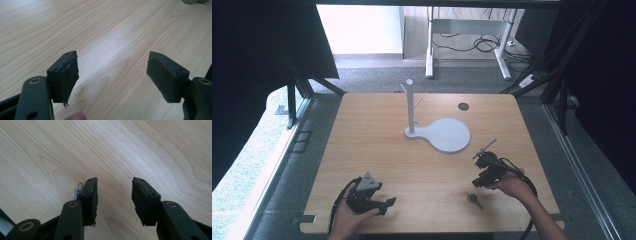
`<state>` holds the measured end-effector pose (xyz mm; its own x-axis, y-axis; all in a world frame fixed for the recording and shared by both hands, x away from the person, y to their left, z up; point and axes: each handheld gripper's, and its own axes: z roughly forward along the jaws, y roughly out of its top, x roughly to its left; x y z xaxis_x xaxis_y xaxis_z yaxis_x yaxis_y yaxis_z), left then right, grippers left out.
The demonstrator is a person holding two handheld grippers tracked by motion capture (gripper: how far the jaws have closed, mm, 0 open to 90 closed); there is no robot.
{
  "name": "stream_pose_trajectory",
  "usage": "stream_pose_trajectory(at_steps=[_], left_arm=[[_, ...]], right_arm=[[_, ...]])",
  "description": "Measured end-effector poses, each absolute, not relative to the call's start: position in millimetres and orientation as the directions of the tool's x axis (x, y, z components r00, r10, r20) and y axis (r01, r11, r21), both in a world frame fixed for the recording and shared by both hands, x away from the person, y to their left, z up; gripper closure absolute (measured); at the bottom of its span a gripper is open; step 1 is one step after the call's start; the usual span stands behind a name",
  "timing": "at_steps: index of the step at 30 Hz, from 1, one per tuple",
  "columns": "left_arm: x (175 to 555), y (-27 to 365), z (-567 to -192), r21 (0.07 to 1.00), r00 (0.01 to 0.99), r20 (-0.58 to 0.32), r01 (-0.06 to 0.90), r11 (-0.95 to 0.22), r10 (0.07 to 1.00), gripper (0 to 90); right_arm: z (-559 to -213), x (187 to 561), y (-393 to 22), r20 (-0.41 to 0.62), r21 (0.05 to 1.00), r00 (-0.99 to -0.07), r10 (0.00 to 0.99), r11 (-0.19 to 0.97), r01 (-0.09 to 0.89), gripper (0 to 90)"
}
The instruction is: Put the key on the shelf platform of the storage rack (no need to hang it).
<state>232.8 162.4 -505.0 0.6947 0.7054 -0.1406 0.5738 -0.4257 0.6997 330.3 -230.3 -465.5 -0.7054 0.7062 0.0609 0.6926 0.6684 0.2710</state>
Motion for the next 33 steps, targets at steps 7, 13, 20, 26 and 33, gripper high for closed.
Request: stream_pose_trajectory(at_steps=[7,13,20,26,33], left_arm=[[232.1,163.1,-503.5,0.703,0.693,-0.140,0.572,-0.422,0.707,25.8],[230.3,161.8,-500.9,0.711,0.697,-0.133,0.563,-0.423,0.705,25.8],[231.3,162.0,-502.7,0.705,0.695,-0.134,0.568,-0.425,0.706,25.8],[231.4,161.8,-503.1,0.703,0.697,-0.133,0.568,-0.428,0.705,25.8],[230.8,163.0,-501.3,0.708,0.695,-0.133,0.566,-0.423,0.707,25.8]], right_arm=[[-470.0,327.2,-220.2,0.089,0.240,-0.715,0.693,0.682,0.691,61.6],[-474.3,322.5,-213.3,0.112,0.223,-0.730,0.675,0.698,0.680,63.4],[-476.7,319.2,-208.4,0.129,0.218,-0.739,0.662,0.708,0.672,65.4],[-479.9,317.9,-204.6,0.146,0.206,-0.737,0.660,0.709,0.675,69.1],[-483.7,316.6,-201.0,0.155,0.189,-0.737,0.658,0.712,0.676,72.9]])
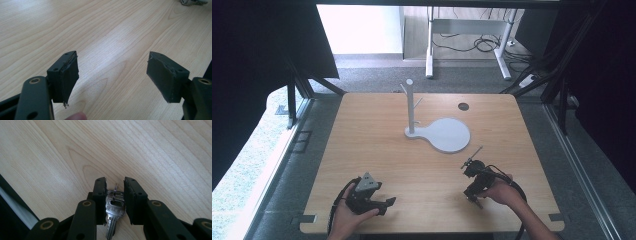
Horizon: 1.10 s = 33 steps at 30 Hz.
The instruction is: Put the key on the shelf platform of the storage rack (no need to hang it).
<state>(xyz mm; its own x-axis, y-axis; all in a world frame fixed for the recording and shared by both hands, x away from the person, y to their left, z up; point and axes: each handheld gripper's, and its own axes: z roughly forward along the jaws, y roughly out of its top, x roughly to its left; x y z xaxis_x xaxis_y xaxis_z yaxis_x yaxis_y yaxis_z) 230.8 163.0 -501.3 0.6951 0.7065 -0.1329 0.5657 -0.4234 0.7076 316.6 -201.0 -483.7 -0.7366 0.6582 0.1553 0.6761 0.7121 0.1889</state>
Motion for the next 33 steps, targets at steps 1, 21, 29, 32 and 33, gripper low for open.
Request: stream_pose_trajectory(at_steps=[1,21,29,32,33], left_arm=[[230.7,163.0,-501.3,0.708,0.695,-0.133,0.566,-0.422,0.707,25.8],[231.4,163.9,-502.3,0.706,0.692,-0.134,0.569,-0.422,0.709,25.7],[231.8,164.9,-502.7,0.707,0.690,-0.134,0.570,-0.419,0.711,25.7],[231.8,165.1,-502.6,0.707,0.689,-0.134,0.570,-0.419,0.712,25.7],[231.8,165.1,-502.6,0.707,0.689,-0.134,0.570,-0.419,0.712,25.7]], right_arm=[[-484.2,316.3,-200.4,0.156,0.186,-0.734,0.661,0.710,0.679,73.5],[-494.6,318.1,-195.9,0.151,0.150,-0.740,0.656,0.725,0.673,88.7],[-493.5,318.7,-196.2,0.143,0.125,-0.743,0.654,0.732,0.669,89.8],[-491.9,318.7,-197.9,0.136,0.128,-0.748,0.649,0.737,0.663,89.9],[-490.2,318.7,-198.7,0.131,0.127,-0.748,0.651,0.737,0.664,90.0]])
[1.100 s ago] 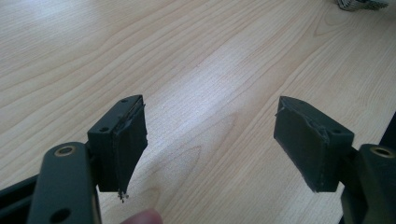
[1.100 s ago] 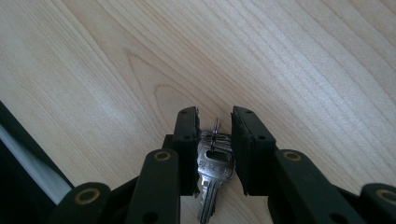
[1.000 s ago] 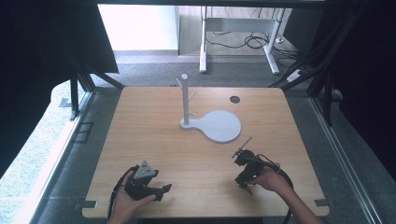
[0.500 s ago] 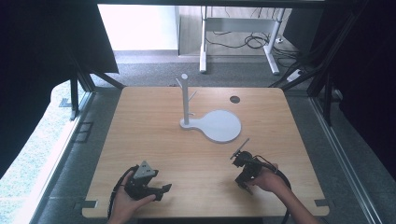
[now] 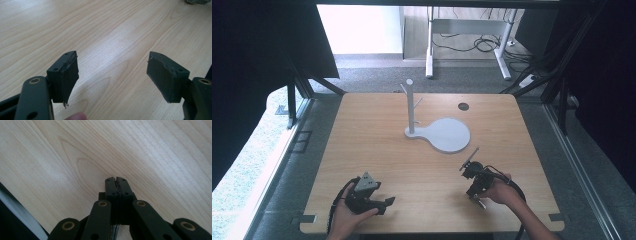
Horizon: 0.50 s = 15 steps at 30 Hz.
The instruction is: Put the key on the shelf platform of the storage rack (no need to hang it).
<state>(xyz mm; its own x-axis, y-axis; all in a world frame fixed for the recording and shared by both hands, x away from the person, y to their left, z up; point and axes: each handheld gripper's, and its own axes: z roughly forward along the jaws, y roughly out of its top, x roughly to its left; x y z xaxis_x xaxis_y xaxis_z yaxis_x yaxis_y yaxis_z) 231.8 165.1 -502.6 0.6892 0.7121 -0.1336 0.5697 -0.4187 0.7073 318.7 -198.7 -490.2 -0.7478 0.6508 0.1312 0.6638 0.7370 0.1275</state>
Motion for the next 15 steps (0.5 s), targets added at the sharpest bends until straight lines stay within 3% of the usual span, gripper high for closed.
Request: stream_pose_trajectory(at_steps=[15], left_arm=[[232.5,165.0,-503.7,0.704,0.690,-0.131,0.571,-0.423,0.712,25.7]], right_arm=[[-465.0,320.8,-216.7,0.117,0.160,-0.742,0.661,0.724,0.670,90.0]])
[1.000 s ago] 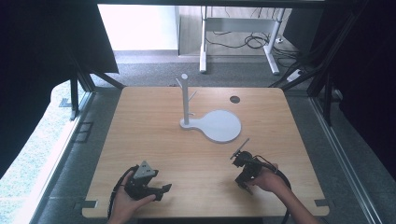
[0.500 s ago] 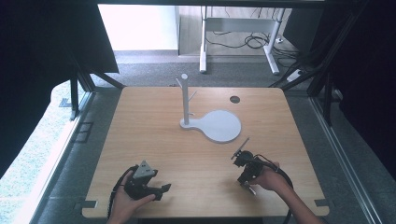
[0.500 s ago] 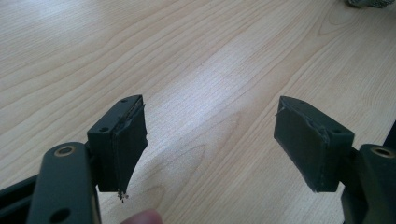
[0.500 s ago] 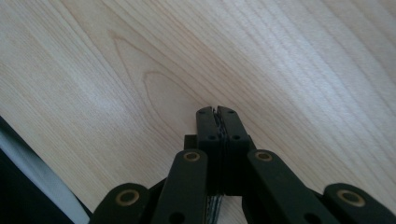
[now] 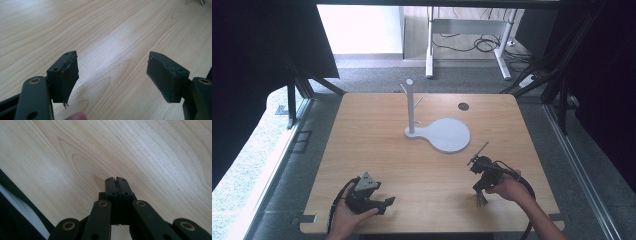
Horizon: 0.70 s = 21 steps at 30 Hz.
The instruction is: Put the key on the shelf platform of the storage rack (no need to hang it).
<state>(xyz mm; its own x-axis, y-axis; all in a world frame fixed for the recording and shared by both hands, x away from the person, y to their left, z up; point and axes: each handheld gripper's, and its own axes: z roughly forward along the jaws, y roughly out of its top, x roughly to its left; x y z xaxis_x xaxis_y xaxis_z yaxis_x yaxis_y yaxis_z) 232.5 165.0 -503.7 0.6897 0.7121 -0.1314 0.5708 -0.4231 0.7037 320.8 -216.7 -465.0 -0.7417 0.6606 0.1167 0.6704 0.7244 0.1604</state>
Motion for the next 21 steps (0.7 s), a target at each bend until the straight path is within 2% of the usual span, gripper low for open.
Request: stream_pose_trajectory(at_steps=[21], left_arm=[[233.0,165.6,-504.3,0.704,0.686,-0.135,0.574,-0.418,0.715,25.7]], right_arm=[[-425.7,332.9,-221.4,0.079,0.215,-0.740,0.667,0.714,0.667,90.0]])
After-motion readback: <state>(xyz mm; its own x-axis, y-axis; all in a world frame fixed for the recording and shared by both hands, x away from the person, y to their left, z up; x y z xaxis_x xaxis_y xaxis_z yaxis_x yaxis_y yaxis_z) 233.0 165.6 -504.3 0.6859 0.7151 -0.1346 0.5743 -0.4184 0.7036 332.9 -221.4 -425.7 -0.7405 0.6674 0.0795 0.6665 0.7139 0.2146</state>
